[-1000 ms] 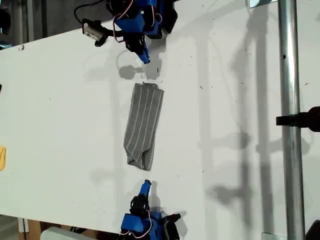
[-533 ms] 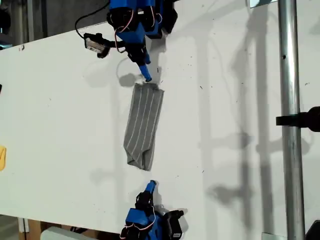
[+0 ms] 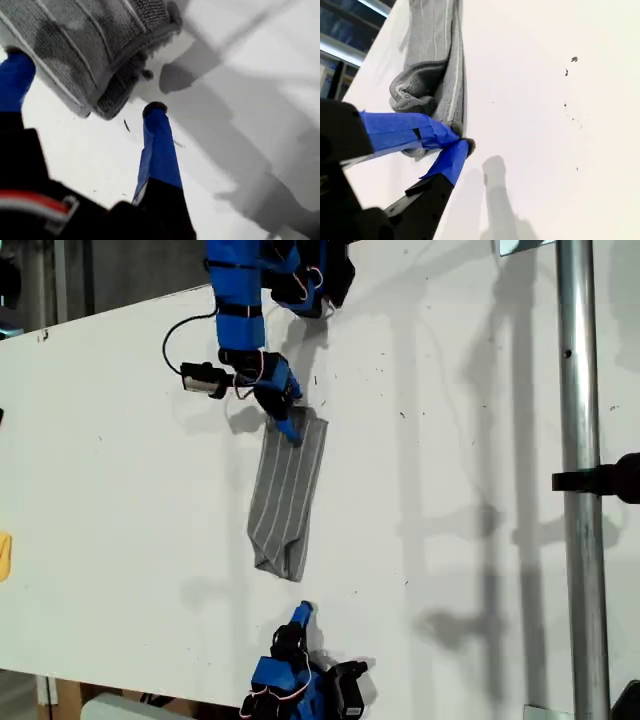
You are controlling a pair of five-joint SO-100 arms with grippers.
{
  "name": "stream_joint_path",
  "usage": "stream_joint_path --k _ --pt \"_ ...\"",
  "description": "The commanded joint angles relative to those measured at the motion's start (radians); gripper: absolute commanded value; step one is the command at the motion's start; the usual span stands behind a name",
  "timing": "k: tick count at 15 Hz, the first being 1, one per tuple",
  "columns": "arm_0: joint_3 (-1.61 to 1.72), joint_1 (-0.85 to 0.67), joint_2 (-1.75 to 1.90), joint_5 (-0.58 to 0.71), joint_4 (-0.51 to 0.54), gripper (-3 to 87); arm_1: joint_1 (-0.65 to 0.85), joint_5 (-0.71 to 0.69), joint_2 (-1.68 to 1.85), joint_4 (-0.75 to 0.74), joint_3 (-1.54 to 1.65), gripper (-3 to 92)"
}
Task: Grasp corners of a towel and fold twice.
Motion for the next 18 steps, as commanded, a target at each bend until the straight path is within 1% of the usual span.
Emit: stream_joint_path --k 1,2,4,5,6,7,8,10,11,12,13,14,15,18 --pt "0.006 0.000 0.003 -0.005 0.008 1.1 -0.018 0.035 -0.264 -0.038 -0.232 37.8" --pt "0.006 0.000 0.003 -0.005 0.009 1.2 -0.017 0.043 -0.299 -0.069 -0.267 35.6" --pt "0.006 0.005 0.003 -0.008 0.012 1.4 0.014 0.041 -0.308 -0.126 -0.270 22.9" --pt "0.006 0.005 0.003 -0.009 0.012 1.4 0.035 0.051 -0.310 -0.126 -0.273 3.6" --pt "0.006 0.000 0.003 -0.009 0.015 1.4 0.055 0.018 -0.311 -0.133 -0.282 1.2" --pt "0.006 -0.006 0.003 -0.006 0.015 1.5 0.078 -0.028 -0.311 -0.109 -0.296 -0.2" --pt "0.006 -0.009 0.003 -0.005 0.015 1.6 0.097 -0.083 -0.290 0.038 -0.351 -0.2" --pt "0.006 -0.012 0.003 -0.005 0.015 1.7 0.058 -0.115 -0.080 0.433 -0.402 -0.2" --pt "0.006 -0.012 0.003 -0.005 0.015 1.7 -0.002 -0.078 0.026 0.710 -0.430 -0.2" --pt "0.006 -0.005 0.003 -0.006 0.015 1.5 -0.064 0.023 0.141 0.986 -0.462 -0.2" --pt "0.006 -0.003 0.003 -0.008 0.015 1.5 -0.101 0.072 0.244 1.074 -0.492 -0.2" --pt "0.006 -0.009 0.003 -0.006 0.015 1.7 -0.103 0.055 0.261 1.055 -0.520 -0.2" --pt "0.006 -0.015 0.003 -0.003 0.014 1.7 -0.091 -0.006 0.221 0.922 -0.500 -0.2" --pt "0.006 -0.006 0.003 -0.005 0.015 1.7 -0.074 -0.091 -0.032 0.657 -0.535 -0.2"
